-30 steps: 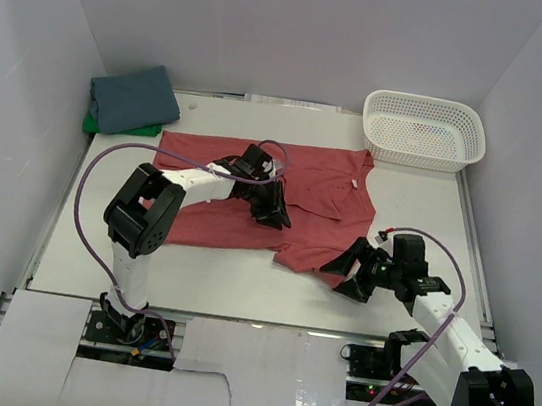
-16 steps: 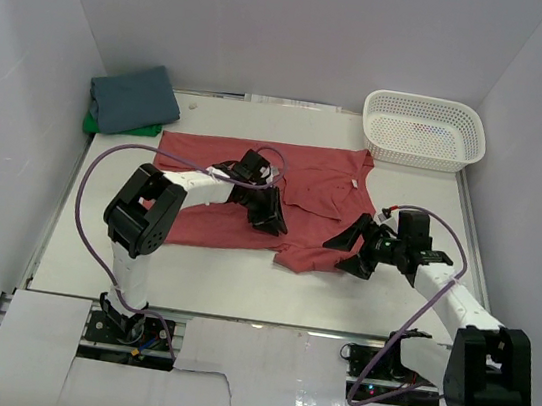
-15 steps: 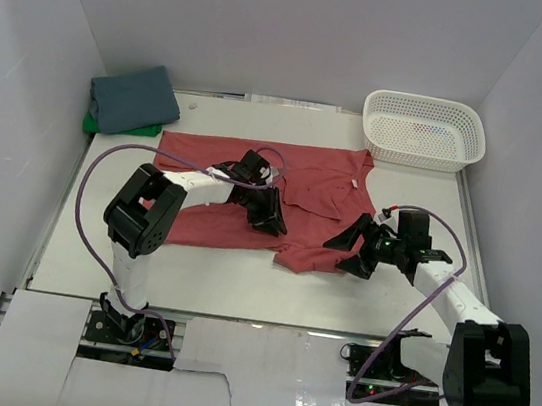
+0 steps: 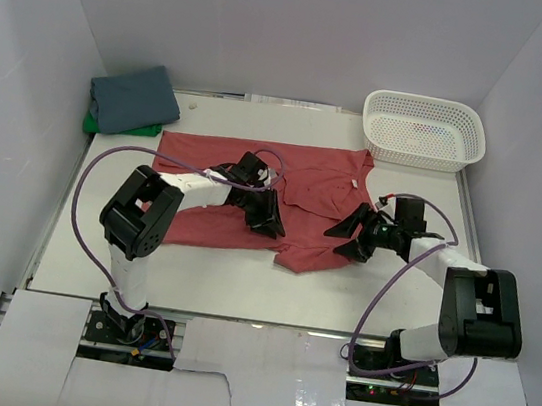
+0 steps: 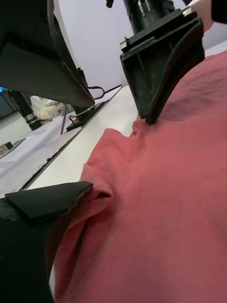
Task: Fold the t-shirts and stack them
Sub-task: Fold the flattened tshirt in 1/3 of the way
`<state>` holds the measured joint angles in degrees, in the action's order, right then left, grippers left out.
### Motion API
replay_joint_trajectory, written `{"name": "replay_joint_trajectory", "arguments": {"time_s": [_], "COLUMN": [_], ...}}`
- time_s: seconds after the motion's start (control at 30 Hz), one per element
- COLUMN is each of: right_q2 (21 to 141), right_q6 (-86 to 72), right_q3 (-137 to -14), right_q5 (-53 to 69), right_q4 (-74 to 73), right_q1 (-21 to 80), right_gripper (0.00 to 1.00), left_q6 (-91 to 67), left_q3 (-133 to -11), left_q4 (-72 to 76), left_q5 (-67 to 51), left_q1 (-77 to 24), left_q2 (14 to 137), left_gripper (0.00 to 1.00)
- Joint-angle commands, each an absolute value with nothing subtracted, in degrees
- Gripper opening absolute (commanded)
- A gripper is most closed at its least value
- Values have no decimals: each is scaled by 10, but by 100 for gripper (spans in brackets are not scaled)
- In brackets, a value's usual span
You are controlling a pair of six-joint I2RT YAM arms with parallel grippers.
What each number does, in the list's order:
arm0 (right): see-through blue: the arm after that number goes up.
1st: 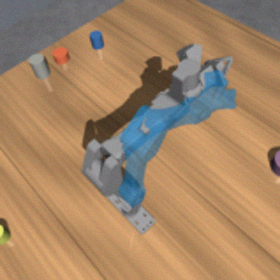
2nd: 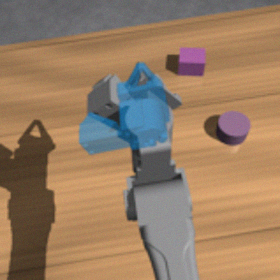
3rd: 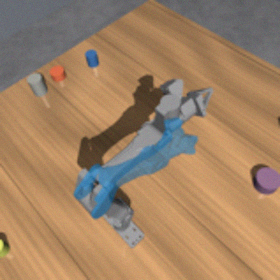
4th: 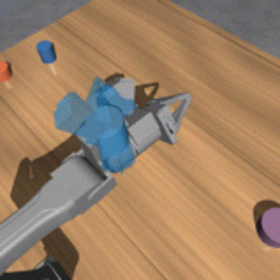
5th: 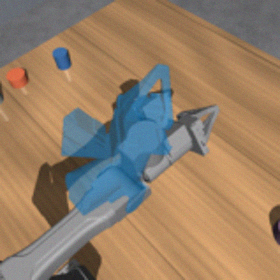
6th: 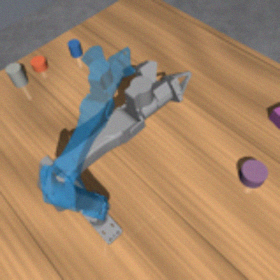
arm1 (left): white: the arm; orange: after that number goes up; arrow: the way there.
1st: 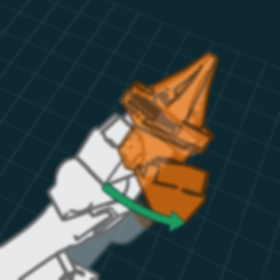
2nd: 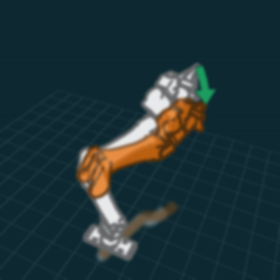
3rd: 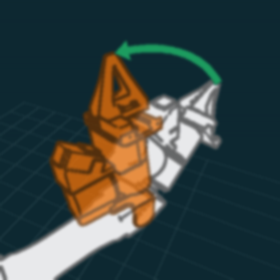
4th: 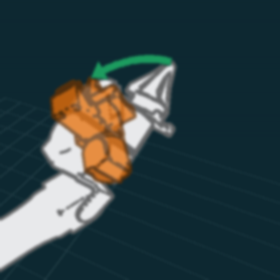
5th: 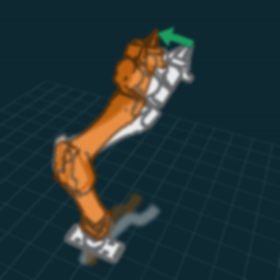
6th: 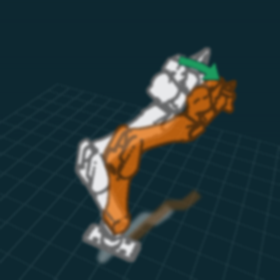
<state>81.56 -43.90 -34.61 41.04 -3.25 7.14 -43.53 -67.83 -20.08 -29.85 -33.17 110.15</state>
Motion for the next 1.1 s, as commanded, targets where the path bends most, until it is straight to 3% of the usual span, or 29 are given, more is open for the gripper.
{"name": "replay_joint_trajectory", "arguments": {"time_s": [0.0, 0.37, 0.6, 0.7, 0.83, 1.07], "right_q2": [828, 915, 810, 761, 685, 611], "right_q6": [-439, -395, -214, -206, -231, -282], "right_q3": [-385, -475, -597, -551, -392, -294], "right_q5": [423, 416, 231, 232, 248, 246], "right_q4": [16, 27, -274, -312, -299, -298], "right_q1": [69, 62, 67, 67, 67, 67], "right_gripper": [70, 72, 76, 76, 77, 78], "left_q6": [-432, -434, -429, -422, -410, -409], "left_q3": [-671, -658, -663, -671, -686, -693], "left_q4": [-192, -193, -193, -202, -214, -214], "left_q5": [-305, -302, -312, -304, -296, -301], "left_q1": [-332, -332, -332, -333, -333, -333], "left_q2": [1056, 1041, 1014, 999, 1009, 1034], "left_gripper": [40, 40, 40, 41, 41, 41]}}
